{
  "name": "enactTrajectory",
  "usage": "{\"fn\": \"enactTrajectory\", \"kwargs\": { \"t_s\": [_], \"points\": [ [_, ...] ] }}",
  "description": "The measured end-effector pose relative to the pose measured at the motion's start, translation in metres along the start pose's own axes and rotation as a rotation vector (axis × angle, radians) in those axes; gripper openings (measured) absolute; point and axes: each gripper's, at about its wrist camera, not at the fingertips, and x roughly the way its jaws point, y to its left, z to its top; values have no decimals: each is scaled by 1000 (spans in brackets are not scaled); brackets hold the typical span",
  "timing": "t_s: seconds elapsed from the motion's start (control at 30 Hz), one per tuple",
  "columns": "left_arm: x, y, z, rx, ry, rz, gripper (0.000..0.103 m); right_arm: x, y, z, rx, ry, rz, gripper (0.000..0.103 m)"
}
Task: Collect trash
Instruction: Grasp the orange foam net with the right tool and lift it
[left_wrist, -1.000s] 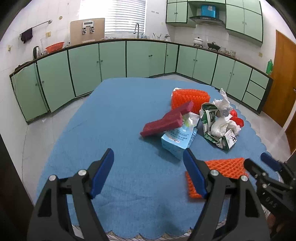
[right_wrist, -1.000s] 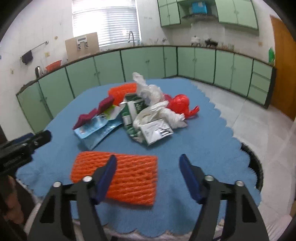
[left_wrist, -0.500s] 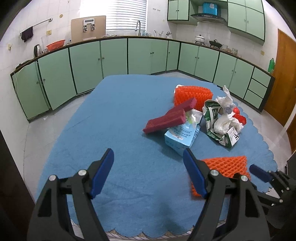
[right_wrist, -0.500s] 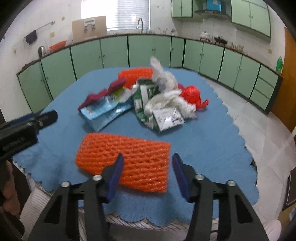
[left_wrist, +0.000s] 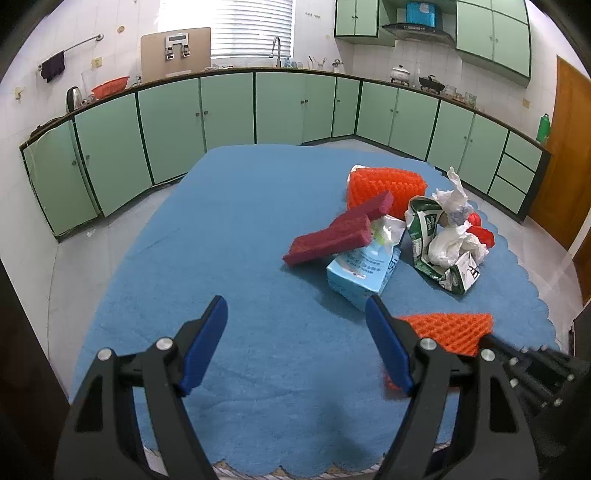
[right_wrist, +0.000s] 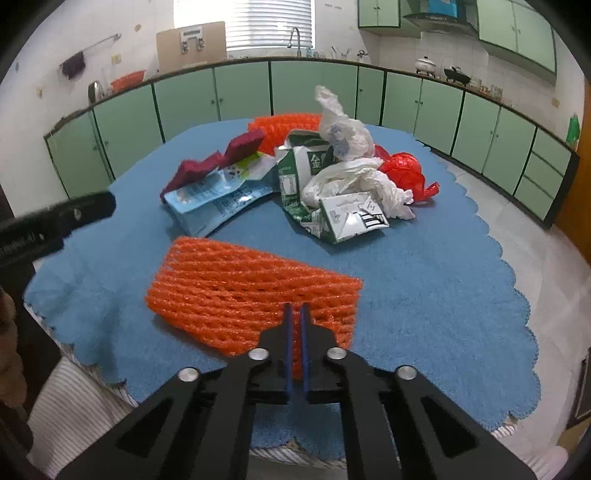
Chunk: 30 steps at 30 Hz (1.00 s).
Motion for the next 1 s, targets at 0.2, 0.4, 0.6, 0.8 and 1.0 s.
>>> {"fn": "enactTrajectory", "kwargs": {
  "t_s": [0.2,0.4,0.6,0.8,1.0],
  "points": [
    [1,-9,8,5,-9,-18,75,-20,-21,22,32,-81,-31,0],
    [5,-9,6,10,0,-4,75,-10,-23,24,34,-23,49,2],
    [8,7,3,-7,13,37,75,-1,2,15,-10,-11,72,68],
    [6,15,4,-15,2,40,75,18,25,11,-56,38,74,83],
    [7,17,5,-17,1,36,75,26,24,5,-49,34,43,81]
  ]
}}
